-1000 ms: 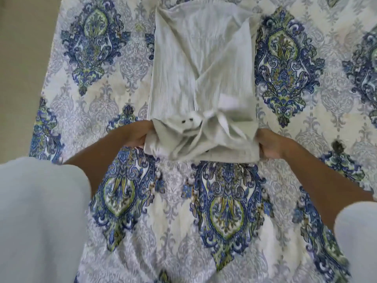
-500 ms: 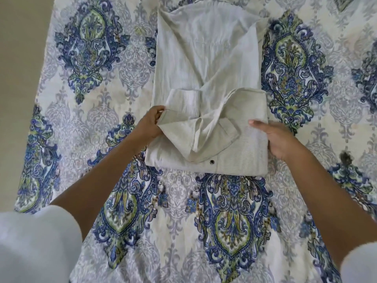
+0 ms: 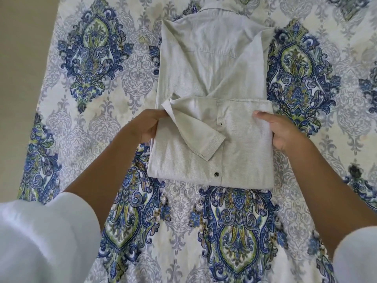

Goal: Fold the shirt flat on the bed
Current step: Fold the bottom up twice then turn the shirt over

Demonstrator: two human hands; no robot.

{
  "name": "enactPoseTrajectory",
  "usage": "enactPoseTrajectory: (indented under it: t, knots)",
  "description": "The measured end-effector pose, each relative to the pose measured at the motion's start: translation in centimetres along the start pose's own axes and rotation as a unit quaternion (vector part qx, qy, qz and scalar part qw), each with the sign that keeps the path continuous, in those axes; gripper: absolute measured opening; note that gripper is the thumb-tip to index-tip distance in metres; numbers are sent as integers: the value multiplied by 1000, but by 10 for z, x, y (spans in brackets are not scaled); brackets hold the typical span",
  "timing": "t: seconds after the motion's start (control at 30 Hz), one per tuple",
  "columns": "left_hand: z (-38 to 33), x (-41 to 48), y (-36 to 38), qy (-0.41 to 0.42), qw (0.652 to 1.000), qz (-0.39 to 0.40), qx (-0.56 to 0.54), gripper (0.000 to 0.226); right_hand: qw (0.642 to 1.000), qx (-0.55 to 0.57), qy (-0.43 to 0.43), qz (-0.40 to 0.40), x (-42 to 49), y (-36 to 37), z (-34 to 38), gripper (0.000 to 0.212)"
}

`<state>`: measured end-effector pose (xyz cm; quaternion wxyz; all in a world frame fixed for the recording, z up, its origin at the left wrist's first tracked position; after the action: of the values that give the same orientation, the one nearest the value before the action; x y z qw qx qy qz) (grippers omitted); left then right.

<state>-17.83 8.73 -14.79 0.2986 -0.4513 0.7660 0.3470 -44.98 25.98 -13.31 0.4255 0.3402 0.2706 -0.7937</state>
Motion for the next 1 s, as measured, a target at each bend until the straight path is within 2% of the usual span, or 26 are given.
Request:
enactPoseTrajectory:
  t: [0.13, 0.23, 0.33, 0.47, 0.6, 0.67, 0.7, 0.77, 0.8, 0.87, 0.9, 0.93, 1.0]
  knots:
    - [-21, 7, 11, 54, 998, -13, 35, 19, 1000, 7, -13, -13, 5, 0, 11, 18]
    - [-23, 2, -5, 68, 991, -116, -14, 5, 999, 2, -19, -42, 7, -8, 13, 9]
    - [-20, 1, -18, 67, 983, -173, 5, 14, 999, -10, -16, -36, 9, -7, 13, 9]
    - [-29, 0, -9, 81, 980, -157, 87, 41, 999, -27, -4, -23, 10, -4, 15, 25]
    - [-45, 3, -6, 131, 963, -144, 188, 23, 996, -74, -2, -46, 10, -9, 16, 8]
    - [-46, 5, -8, 137, 958, -151, 203, 25, 984, -132, -27, -120, 7, -19, 23, 11]
    - [-46, 6, -7, 136, 956, -148, 212, 27, 960, -205, -53, -186, 2, -25, 31, 15]
    - [-44, 4, -1, 123, 961, -136, 208, 26, 865, -363, -148, -314, -23, -24, 55, 42]
    - [-43, 5, 1, 119, 966, -125, 191, 22, 818, -419, -215, -332, -37, -8, 65, 57]
    - [-40, 6, -1, 95, 978, -122, 140, 16, 769, -496, -321, -244, -52, 45, 64, 79]
    - [-37, 8, -9, 77, 982, -145, 99, 26, 747, -530, -354, -187, -57, 73, 57, 85]
    - [-34, 7, -16, 67, 981, -170, 61, 36, 713, -563, -387, -154, -61, 96, 49, 84]
    - [-34, 7, -24, 74, 974, -208, 42, 31, 652, -584, -457, -158, -69, 126, 44, 57]
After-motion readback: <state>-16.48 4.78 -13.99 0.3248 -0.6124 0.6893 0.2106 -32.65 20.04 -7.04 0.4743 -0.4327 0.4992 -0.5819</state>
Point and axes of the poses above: each hand's wrist, its own x-axis towards the middle knuckle, its own y-axis out of the palm, z = x × y, the point moved 10 cm from there along x, towards the middle knuckle, and after that the axes turned 15 degrees about -x, right-handed, at the moved point
